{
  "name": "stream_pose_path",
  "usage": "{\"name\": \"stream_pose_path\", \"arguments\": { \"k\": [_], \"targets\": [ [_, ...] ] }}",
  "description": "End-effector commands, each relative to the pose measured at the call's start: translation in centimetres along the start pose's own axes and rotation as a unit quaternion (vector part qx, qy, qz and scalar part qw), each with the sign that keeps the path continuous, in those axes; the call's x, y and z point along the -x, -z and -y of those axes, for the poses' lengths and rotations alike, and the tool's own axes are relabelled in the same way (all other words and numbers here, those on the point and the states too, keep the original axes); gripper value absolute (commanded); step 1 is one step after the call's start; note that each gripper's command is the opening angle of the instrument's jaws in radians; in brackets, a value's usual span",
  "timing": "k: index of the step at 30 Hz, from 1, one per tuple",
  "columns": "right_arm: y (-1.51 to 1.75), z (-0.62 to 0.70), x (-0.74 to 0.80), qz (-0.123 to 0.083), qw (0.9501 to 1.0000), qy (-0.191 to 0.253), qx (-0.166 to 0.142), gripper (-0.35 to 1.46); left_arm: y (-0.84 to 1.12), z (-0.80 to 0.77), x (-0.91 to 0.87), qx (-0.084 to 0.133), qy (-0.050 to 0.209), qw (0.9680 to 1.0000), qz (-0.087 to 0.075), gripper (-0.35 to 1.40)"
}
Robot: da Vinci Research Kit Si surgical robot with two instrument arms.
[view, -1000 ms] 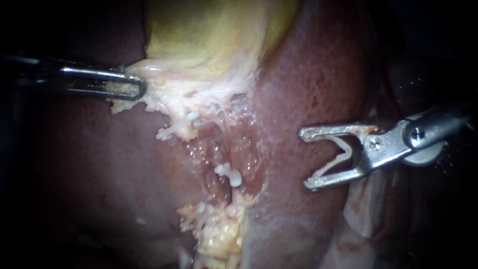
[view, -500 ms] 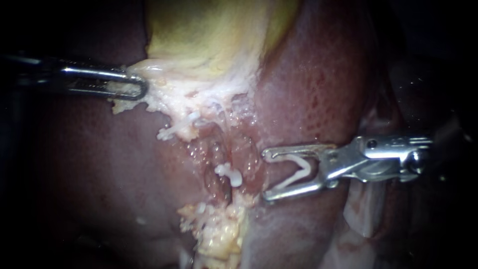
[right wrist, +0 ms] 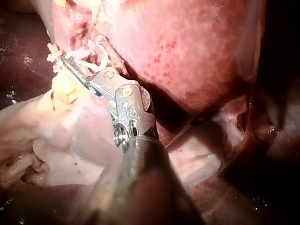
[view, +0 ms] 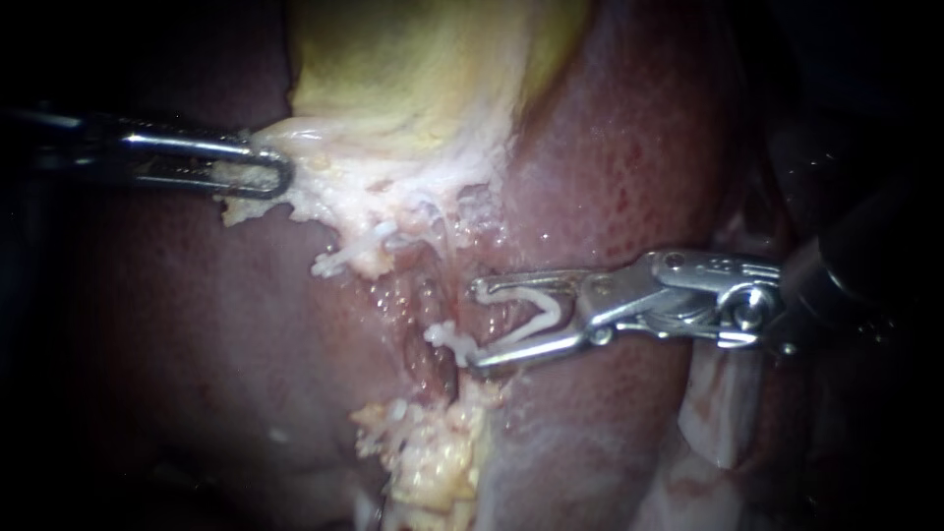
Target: Clipping second clip right tube
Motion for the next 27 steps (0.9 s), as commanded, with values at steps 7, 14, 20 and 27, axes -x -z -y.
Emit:
{"name": "stream_pose_path", "arguments": {
  "k": [7,14,20,27],
  "targets": [
    [-0.26,0.0,0.03,-0.014,0.9996,-0.022,-0.012,0.49,0.0,0.0,0.0,0.0,0.0,1.0,0.0,-0.35],
    [-0.33,0.05,0.02,-0.018,0.9987,-0.028,-0.038,0.49,-0.01,-0.01,0.0,0.0,0.0,1.0,0.0,-0.35],
    [-0.32,0.12,0.0,-0.021,0.9984,-0.03,-0.042,0.49,-0.01,-0.01,0.0,0.0,0.0,1.0,0.0,-0.35],
    [-0.26,0.25,-0.07,-0.028,0.9979,-0.032,-0.049,0.49,-0.01,-0.01,0.0,0.0,0.0,1.0,0.0,-0.35]
  ]
}}
